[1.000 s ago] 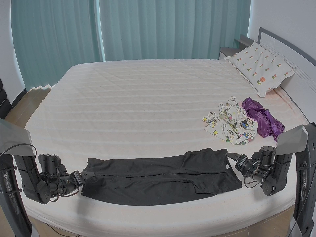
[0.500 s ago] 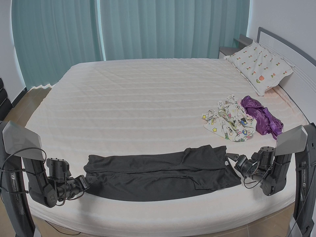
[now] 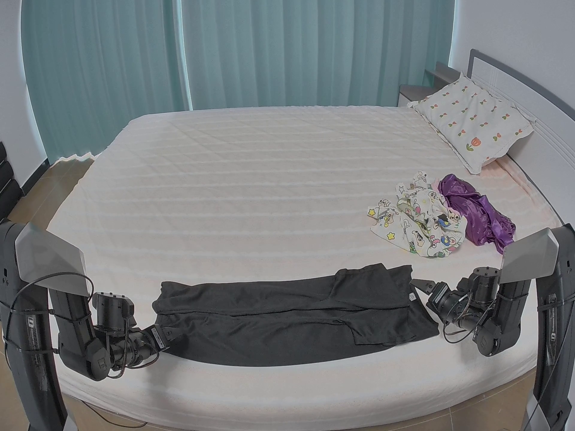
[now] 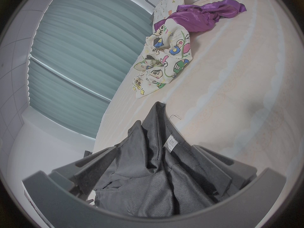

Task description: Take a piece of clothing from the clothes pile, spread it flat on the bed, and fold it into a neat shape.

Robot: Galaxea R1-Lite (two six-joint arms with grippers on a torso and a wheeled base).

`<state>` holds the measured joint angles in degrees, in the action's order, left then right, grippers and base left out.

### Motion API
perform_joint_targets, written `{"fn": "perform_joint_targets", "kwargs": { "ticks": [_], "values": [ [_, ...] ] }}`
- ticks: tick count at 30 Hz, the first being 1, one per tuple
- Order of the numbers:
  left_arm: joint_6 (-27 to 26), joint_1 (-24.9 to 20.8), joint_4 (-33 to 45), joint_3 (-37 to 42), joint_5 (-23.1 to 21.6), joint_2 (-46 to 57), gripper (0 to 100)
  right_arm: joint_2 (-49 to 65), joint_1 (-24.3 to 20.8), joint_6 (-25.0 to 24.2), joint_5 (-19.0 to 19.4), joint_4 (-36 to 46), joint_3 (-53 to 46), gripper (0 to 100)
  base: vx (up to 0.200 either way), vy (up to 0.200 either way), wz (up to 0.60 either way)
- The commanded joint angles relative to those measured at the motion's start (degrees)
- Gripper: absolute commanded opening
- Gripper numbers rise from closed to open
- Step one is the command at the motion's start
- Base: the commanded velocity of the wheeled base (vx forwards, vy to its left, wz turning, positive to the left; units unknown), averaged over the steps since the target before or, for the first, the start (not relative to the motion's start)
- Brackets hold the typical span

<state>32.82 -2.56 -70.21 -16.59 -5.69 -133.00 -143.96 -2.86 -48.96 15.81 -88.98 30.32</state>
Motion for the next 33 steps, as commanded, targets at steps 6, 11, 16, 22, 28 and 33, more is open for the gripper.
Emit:
{"fn": "perform_joint_targets", "kwargs": {
  "ticks": [6, 11, 16, 22, 28, 33],
  "values": [
    [-0.21, -0.16, -0.02, 0.33, 0.68, -0.51, 0, -0.09, -0.04, 0.0, 0.01, -0.58, 0.0, 100, 0.0, 0.0, 0.0],
    [-1.97, -0.08, 0.51, 1.3, 1.03, 0.02, 0, -0.09, -0.04, 0.0, 0.01, -0.58, 0.0, 100, 0.0, 0.0, 0.0],
    [-4.16, -0.08, 0.6, 1.74, 4.29, 0.02, 0, -0.01, 0.05, 0.0, 0.01, -0.58, -0.08, 100, 0.0, 0.0, 0.0],
    [-6.89, -0.08, 0.6, 3.23, 5.25, 0.11, 0, -0.09, -0.04, 0.0, 0.01, -0.58, 0.0, 100, 0.0, 0.0, 0.0],
    [-9.17, -0.08, 0.77, 4.64, 6.48, 0.11, 0, -0.09, -0.04, 0.0, 0.01, -0.58, -0.08, 100, 0.0, 0.0, 0.0],
    [-11.02, -0.08, 2.18, 4.81, 8.07, 0.11, 0, -0.09, -0.04, 0.09, 0.01, -0.58, -0.08, 100, 0.0, 0.0, 0.0]
  ]
}}
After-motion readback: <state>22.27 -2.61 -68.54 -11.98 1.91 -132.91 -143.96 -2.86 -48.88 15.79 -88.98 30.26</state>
